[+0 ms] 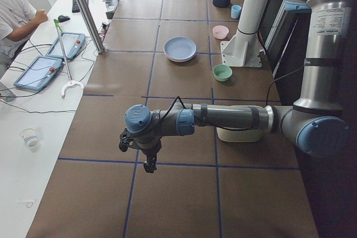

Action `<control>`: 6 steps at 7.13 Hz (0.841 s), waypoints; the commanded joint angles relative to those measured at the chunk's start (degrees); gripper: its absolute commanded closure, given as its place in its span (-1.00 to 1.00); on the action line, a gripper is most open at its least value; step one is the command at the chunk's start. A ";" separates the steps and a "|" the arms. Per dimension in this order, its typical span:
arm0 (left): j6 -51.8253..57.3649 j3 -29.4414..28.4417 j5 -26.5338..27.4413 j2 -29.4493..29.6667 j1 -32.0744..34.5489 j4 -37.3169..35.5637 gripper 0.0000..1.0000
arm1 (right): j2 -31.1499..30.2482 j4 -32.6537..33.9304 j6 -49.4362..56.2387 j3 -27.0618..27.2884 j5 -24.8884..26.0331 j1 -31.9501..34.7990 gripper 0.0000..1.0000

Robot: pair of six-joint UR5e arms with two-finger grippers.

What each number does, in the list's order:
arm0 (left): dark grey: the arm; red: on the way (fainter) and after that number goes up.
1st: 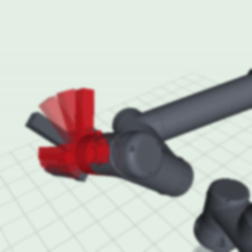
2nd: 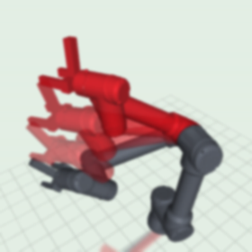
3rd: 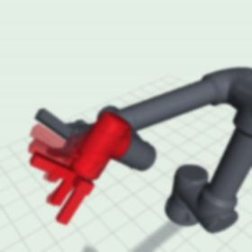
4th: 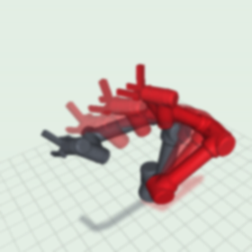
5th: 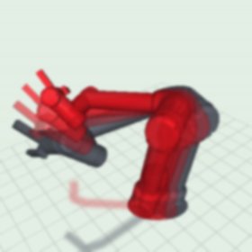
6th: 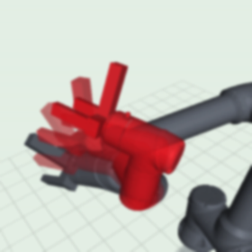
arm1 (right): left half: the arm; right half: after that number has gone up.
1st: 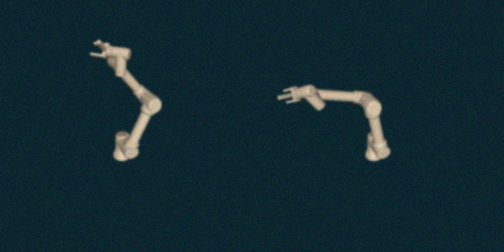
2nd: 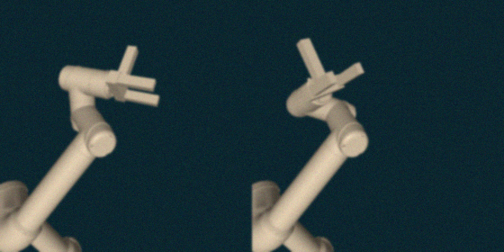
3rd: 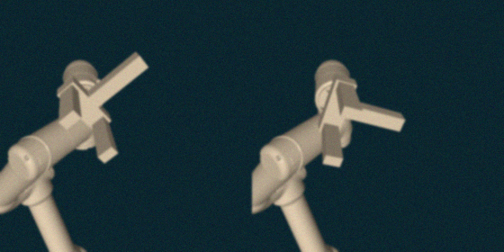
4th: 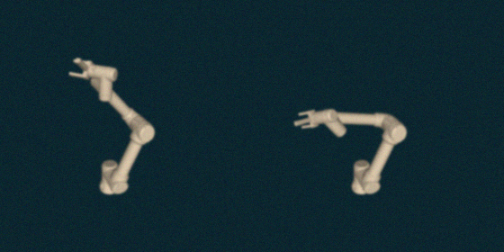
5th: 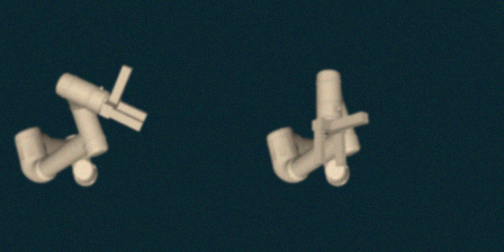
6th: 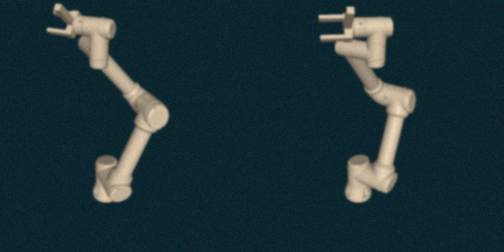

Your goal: Stack three plates with pink and blue

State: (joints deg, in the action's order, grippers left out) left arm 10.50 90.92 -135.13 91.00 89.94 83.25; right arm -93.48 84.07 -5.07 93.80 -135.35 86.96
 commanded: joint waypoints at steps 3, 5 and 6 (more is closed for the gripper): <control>-0.13 1.80 0.22 -0.73 0.15 0.68 -1.00 | -0.39 -0.66 0.06 -0.45 0.25 -0.03 -1.00; -0.13 2.77 -0.05 -0.38 0.23 0.33 -1.00 | -0.30 -0.66 -0.55 -0.89 0.35 -0.03 -1.00; -0.13 2.60 -0.05 -0.21 0.24 0.33 -1.00 | -0.56 -0.66 -0.03 -0.81 0.26 -0.03 -1.00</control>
State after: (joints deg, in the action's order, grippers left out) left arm 10.37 93.53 -135.13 90.60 90.14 83.62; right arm -93.86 83.42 -5.40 93.04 -135.09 86.92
